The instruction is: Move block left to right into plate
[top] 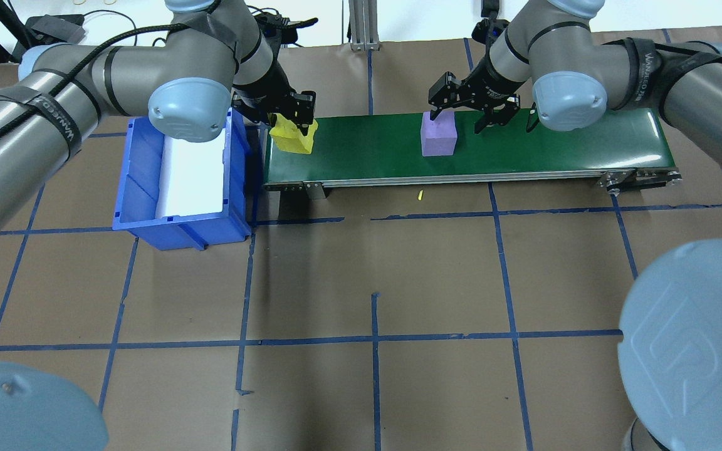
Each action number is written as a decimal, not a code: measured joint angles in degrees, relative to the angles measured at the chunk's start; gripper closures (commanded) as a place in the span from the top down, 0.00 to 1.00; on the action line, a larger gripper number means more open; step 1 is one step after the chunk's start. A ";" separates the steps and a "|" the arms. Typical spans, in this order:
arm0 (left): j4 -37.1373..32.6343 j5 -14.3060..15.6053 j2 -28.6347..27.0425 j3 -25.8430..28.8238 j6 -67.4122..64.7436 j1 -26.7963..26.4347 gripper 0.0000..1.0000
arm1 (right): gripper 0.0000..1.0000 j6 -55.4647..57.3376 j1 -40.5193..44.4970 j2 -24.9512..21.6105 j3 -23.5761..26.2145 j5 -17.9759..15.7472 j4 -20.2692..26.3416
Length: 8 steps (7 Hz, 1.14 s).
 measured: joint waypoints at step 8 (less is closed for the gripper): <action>2.68 6.31 -6.57 1.23 -9.45 -0.03 1.00 | 0.30 -26.07 -2.03 -1.66 0.55 -19.27 0.35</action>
